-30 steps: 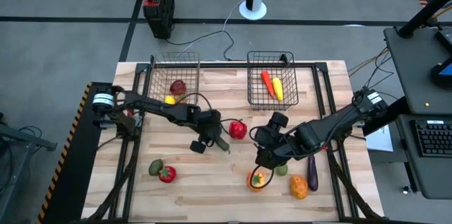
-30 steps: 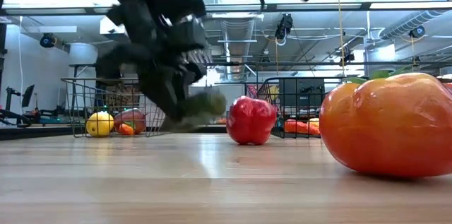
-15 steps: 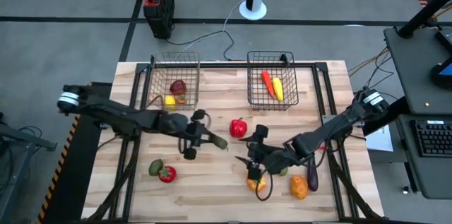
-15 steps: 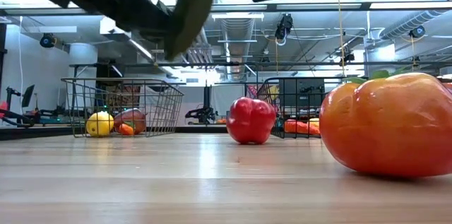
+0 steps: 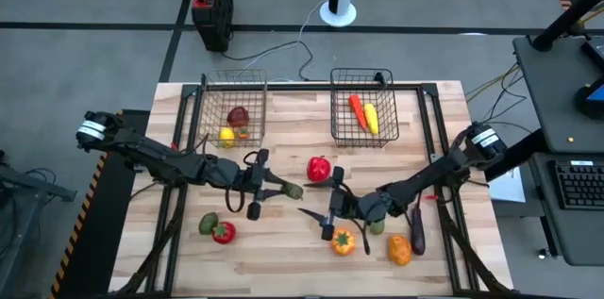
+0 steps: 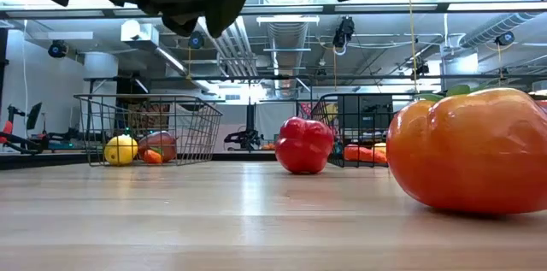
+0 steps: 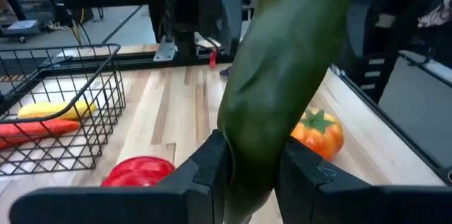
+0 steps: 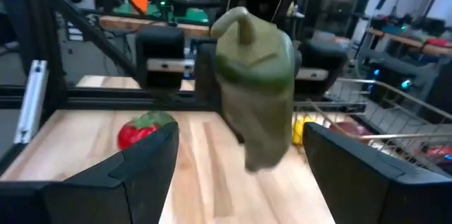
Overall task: Sort produce into baskets
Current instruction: Put the green chili pepper into the right black wire basket
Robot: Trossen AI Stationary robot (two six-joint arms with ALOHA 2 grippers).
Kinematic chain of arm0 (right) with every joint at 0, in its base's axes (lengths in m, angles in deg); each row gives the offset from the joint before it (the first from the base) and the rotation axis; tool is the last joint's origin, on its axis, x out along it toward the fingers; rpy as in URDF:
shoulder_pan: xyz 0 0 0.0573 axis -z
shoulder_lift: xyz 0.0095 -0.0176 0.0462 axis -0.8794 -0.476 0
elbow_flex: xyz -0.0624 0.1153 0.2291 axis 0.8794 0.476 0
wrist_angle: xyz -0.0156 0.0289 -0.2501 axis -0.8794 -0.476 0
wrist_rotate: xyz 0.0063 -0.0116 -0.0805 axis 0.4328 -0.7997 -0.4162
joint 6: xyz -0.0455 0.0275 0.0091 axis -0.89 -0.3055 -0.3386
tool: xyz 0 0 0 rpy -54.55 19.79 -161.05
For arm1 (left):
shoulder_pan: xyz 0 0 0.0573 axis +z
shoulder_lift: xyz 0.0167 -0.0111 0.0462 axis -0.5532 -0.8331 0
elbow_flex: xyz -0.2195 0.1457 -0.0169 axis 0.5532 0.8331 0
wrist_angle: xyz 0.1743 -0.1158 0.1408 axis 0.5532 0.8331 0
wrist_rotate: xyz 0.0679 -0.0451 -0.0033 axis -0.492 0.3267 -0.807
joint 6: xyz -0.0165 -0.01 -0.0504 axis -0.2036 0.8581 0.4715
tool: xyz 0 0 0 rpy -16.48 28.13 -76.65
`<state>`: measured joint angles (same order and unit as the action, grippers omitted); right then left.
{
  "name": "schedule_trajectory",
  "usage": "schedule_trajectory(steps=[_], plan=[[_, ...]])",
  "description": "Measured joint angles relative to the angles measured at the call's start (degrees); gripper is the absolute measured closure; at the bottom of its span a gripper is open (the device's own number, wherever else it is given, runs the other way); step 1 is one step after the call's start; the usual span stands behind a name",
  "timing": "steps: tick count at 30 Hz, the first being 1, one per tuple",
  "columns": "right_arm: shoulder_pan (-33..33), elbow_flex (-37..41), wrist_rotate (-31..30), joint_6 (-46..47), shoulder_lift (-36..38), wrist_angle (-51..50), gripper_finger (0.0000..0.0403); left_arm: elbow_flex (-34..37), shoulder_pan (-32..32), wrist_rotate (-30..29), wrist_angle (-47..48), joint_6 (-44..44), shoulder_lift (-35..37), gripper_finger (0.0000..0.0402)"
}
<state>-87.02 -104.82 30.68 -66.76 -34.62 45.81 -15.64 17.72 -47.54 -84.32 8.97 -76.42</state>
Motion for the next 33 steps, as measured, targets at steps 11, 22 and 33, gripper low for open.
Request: schedule_trajectory(steps=[11, 22, 33], plan=[[0.8, -4.0, 1.9, -3.2, -2.1, -0.2, 0.0157, 0.0, -1.0, -0.1, -5.1, 1.1, -4.4, 0.0331], [0.9, -3.9, 1.9, -3.1, -2.0, -0.4, 0.0282, 0.0, -1.4, -0.6, -5.6, 1.9, -4.7, 0.0296], [0.9, -3.9, 1.5, 0.4, 1.7, -3.9, 0.0273, 0.0, -1.6, -1.1, -1.3, 4.2, -4.4, 0.0168]])
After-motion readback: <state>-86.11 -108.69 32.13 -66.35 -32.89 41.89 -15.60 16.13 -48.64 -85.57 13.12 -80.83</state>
